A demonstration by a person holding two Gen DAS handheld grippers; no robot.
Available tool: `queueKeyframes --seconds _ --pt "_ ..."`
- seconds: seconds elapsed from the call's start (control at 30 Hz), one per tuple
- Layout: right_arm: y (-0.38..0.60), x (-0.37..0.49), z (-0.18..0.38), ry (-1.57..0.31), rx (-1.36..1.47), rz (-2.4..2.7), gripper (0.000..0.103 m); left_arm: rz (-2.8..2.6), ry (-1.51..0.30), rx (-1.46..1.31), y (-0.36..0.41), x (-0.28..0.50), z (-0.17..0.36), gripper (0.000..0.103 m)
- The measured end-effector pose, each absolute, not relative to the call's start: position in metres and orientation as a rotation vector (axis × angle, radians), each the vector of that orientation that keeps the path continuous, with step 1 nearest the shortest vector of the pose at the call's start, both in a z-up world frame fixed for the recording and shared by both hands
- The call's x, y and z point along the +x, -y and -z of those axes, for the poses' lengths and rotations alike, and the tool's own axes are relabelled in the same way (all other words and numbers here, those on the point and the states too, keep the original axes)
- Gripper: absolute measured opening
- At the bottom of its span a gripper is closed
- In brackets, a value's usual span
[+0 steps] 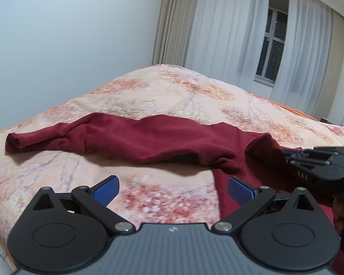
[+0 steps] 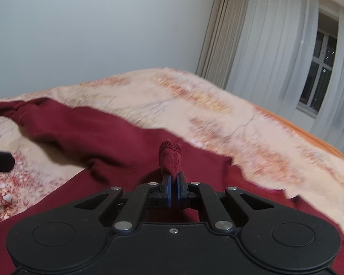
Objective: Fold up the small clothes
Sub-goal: 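Lift the sleeve with the right tool and lay it across the sweater body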
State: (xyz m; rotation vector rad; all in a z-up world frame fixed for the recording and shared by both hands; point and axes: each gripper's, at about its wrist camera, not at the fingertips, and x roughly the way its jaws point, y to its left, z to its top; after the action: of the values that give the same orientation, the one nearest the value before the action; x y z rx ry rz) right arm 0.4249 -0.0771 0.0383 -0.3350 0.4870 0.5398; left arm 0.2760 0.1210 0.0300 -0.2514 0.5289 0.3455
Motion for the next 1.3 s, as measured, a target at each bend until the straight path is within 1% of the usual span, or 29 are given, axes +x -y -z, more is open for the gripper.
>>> queueKeyframes --seconds 0.13,0.23,0.27,0.3,0.33,0.4,0.43,0.5,0.53,0.6,0.7,0.8,0.97,1.07,1.3 --pt "0.076 0.428 -0.028 -0.526 -0.324 -0.565 0.006 -0.349 -0.536 -0.278 -0.123 0.276 -0.026 0.103" --pt "0.079 0.425 -0.024 -0.548 -0.320 -0.608 0.017 -0.337 -0.530 -0.307 -0.121 0.278 -0.026 0.103" --pt "0.083 0.423 -0.025 -0.549 -0.310 -0.627 0.023 -0.330 -0.527 -0.318 -0.119 0.280 -0.027 0.103" --pt "0.089 0.419 -0.027 -0.547 -0.303 -0.643 0.035 -0.319 -0.519 -0.328 -0.117 0.282 -0.028 0.103" --pt "0.096 0.415 -0.029 -0.544 -0.298 -0.652 0.043 -0.306 -0.509 -0.333 -0.114 0.284 -0.029 0.103" --pt "0.114 0.409 -0.035 -0.533 -0.272 -0.662 0.065 -0.281 -0.499 -0.329 -0.105 0.292 -0.033 0.103" --pt "0.125 0.406 -0.038 -0.529 -0.256 -0.663 0.070 -0.265 -0.489 -0.318 -0.099 0.297 -0.036 0.103" --pt "0.152 0.402 -0.043 -0.516 -0.228 -0.633 0.086 -0.243 -0.466 -0.283 -0.084 0.309 -0.040 0.103" --pt "0.166 0.401 -0.045 -0.508 -0.219 -0.602 0.089 -0.236 -0.457 -0.262 -0.076 0.316 -0.042 0.103" --pt "0.196 0.401 -0.047 -0.489 -0.202 -0.521 0.098 -0.223 -0.437 -0.229 -0.059 0.334 -0.042 0.103" --pt "0.246 0.405 -0.048 -0.465 -0.155 -0.354 0.102 -0.227 -0.423 -0.198 -0.039 0.364 -0.034 0.103" --pt "0.297 0.416 -0.045 -0.445 -0.089 -0.160 0.102 -0.274 -0.441 -0.171 -0.027 0.387 -0.020 0.103" --pt "0.362 0.445 -0.031 -0.445 0.046 0.030 0.102 -0.353 -0.544 -0.151 -0.027 0.405 0.008 0.103" --pt "0.380 0.465 -0.018 -0.480 0.091 0.066 0.102 -0.374 -0.605 -0.189 -0.037 0.409 0.020 0.103" --pt "0.386 0.491 0.012 -0.550 0.050 0.191 0.102 -0.369 -0.602 -0.207 -0.041 0.405 0.029 0.103"
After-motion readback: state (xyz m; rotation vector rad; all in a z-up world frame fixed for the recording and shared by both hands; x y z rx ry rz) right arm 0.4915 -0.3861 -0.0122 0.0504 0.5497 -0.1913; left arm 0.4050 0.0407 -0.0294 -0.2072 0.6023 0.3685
